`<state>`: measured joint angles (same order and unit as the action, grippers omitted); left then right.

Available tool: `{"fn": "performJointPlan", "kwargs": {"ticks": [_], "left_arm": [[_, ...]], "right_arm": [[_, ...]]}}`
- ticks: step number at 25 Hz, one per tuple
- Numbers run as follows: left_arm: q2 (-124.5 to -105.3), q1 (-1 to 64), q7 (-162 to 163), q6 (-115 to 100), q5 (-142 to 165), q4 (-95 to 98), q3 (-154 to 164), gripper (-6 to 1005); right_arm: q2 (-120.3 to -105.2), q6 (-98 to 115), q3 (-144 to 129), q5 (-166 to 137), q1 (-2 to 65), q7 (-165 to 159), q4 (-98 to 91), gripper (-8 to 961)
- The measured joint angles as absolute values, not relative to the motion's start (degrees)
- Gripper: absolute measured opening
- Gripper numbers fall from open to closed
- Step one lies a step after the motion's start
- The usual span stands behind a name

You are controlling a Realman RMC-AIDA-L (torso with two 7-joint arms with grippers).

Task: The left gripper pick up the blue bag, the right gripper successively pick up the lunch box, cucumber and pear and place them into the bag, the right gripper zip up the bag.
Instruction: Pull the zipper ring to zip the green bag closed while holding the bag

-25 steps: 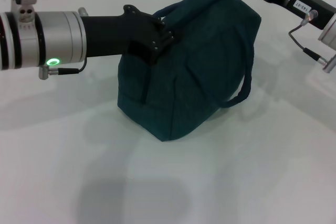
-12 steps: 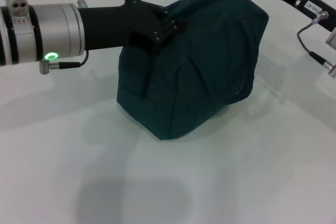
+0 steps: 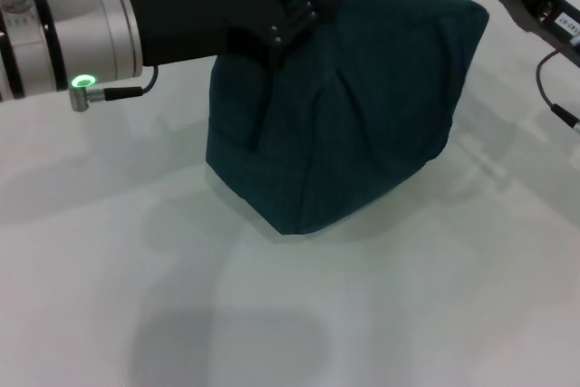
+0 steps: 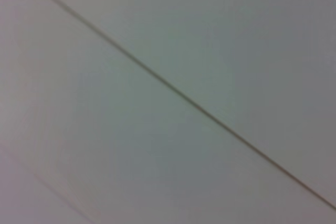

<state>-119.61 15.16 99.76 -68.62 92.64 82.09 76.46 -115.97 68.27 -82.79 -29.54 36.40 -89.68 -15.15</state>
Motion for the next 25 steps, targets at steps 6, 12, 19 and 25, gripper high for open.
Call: {"fn": "performJointPlan", "kwargs": {"ticks": [6,12,19,25], "left_arm": [[-119.61,13.3,97.36,-68.65,89.42,84.08,76.46,45],[-119.55,12.31,95.0,-68.64,86.93,84.19,76.46,45],[-119.62,12.22,95.02,-68.64,86.75,83.92,76.46,44],[-119.62,12.36,95.45,-68.64,86.74,83.92,76.46,44]], "right_arm": [[-115.95,67.36,-82.8,-27.55,36.26,-91.63,-13.35,16],[-116.02,67.79,-83.06,-27.61,36.32,-91.7,-13.45,16],[-116.02,67.67,-83.29,-27.95,36.44,-91.72,-13.38,16],[-115.96,69.11,-84.05,-28.04,36.07,-91.19,-13.65,16]]}}
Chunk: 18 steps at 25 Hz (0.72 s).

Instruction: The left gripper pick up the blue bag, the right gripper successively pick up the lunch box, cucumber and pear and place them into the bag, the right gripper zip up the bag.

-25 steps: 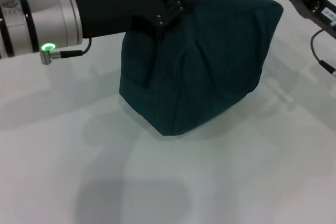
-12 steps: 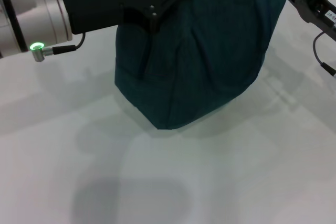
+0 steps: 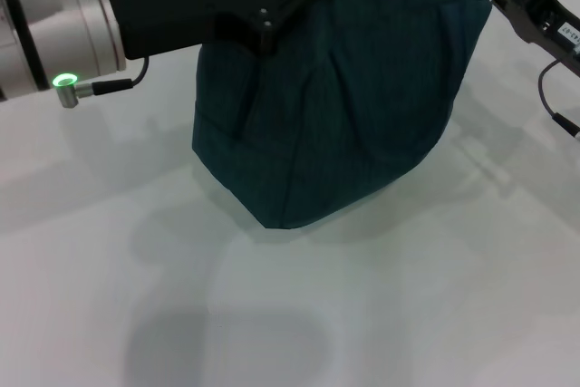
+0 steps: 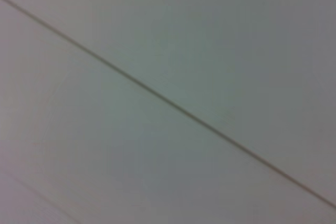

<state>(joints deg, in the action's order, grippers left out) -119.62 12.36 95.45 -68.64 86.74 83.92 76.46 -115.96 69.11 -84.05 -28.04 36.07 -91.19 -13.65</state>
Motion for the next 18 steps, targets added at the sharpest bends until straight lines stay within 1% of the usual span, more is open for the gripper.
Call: {"fn": "performJointPlan", "kwargs": {"ticks": [4,7,10,12,14,18], "left_arm": [[-119.62,12.61,95.73,-68.63,87.04,83.86,76.47,44],[-119.64,12.71,95.75,-68.28,87.13,83.32,76.47,43],[-119.71,13.24,95.69,-67.56,87.01,81.53,76.47,43],[-119.76,13.86,95.48,-66.85,86.67,79.8,76.47,43],[-119.8,14.42,95.24,-65.98,86.31,78.09,76.54,43],[-119.87,16.02,93.89,-64.48,84.25,73.31,76.89,43]], "right_arm": [[-115.68,69.82,-84.69,-28.07,36.01,-91.47,-13.61,16],[-115.25,70.61,-84.62,-28.1,35.51,-91.42,-13.59,99],[-114.24,72.04,-84.4,-28.09,34.33,-91.23,-13.9,181],[-113.4,72.9,-84.27,-27.89,33.43,-91.21,-14.0,403],[-112.78,73.7,-83.71,-27.83,32.69,-91.11,-14.06,471],[-112.31,75.34,-81.67,-27.97,31.72,-90.46,-14.08,607]]}}
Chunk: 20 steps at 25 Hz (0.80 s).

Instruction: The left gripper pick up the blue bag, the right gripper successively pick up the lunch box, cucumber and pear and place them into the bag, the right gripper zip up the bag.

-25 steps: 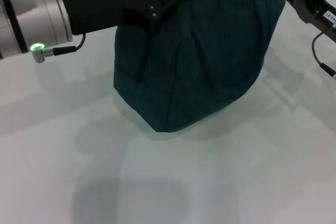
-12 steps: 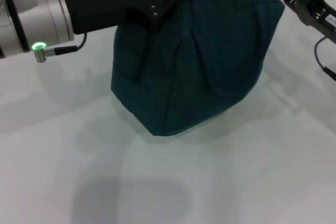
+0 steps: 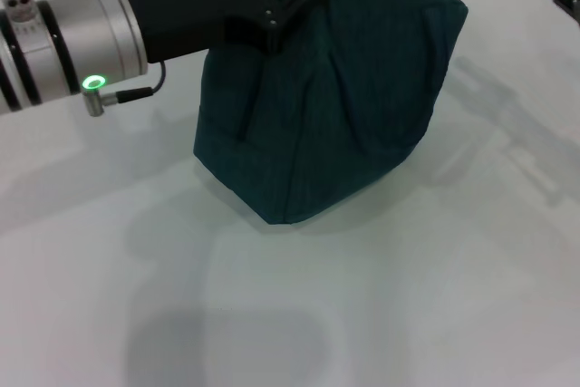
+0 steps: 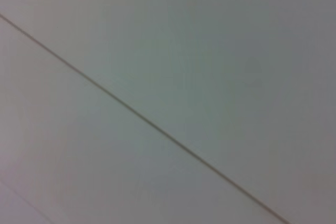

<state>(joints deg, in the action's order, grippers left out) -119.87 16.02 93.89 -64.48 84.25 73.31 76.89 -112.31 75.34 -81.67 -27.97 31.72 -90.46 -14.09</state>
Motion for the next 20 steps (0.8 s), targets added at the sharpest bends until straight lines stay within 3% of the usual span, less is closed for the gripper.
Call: {"fn": "performJointPlan", "kwargs": {"ticks": [11,17,20], "left_arm": [[-119.87,23.0,80.58,-64.35,72.23,52.08,76.93,93],[-119.89,23.05,75.06,-64.3,66.7,47.44,76.54,130],[-119.88,22.5,72.48,-64.67,64.36,46.68,76.59,246]], "right_arm": [[-111.77,77.23,-80.51,-28.13,30.78,-90.31,-14.15,834],[-111.68,77.65,-80.51,-28.07,30.68,-90.29,-14.16,876],[-111.69,77.79,-80.51,-28.16,30.67,-90.28,-14.15,875]]}}
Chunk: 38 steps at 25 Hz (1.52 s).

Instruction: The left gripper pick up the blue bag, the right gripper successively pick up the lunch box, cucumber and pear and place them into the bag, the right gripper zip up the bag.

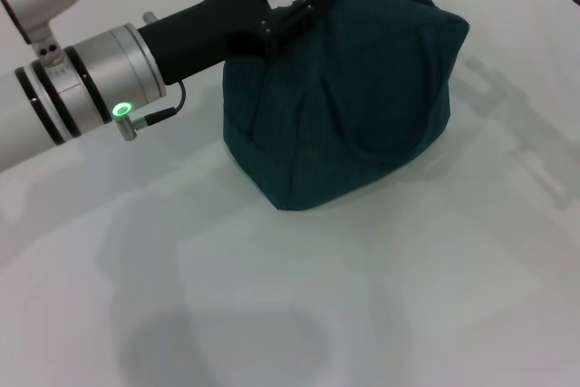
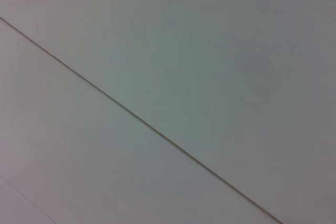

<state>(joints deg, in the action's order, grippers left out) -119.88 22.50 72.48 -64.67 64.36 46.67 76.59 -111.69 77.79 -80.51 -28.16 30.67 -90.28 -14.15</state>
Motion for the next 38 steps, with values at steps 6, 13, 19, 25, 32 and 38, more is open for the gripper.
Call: {"fn": "performJointPlan", "kwargs": {"ticks": [6,13,19,25,32,38], "left_arm": [[-119.83,21.92,72.57,-66.85,62.28,46.49,76.78,490],[-118.24,22.47,80.0,-70.01,65.49,52.24,73.58,655],[-114.26,25.97,91.31,-79.81,78.74,54.83,65.1,796],[-113.08,24.47,90.13,-94.9,85.9,54.73,54.3,875],[-112.92,18.39,79.68,-107.52,88.42,52.61,50.93,875],[-113.4,16.94,72.84,-109.15,91.23,45.41,50.6,875]], "right_arm": [[-111.08,78.08,-80.79,-30.31,31.04,-89.44,-14.56,873],[-110.21,84.12,-80.59,-38.35,31.12,-83.54,-19.86,873],[-110.1,89.81,-80.58,-49.92,31.17,-74.0,-27.49,874],[-110.86,91.84,-80.51,-57.93,30.7,-67.5,-32.4,875],[-115.35,90.97,-81.25,-75.26,30.91,-62.09,-39.98,875],[-115.85,87.5,-86.09,-77.0,31.13,-62.49,-40.72,875]]}}
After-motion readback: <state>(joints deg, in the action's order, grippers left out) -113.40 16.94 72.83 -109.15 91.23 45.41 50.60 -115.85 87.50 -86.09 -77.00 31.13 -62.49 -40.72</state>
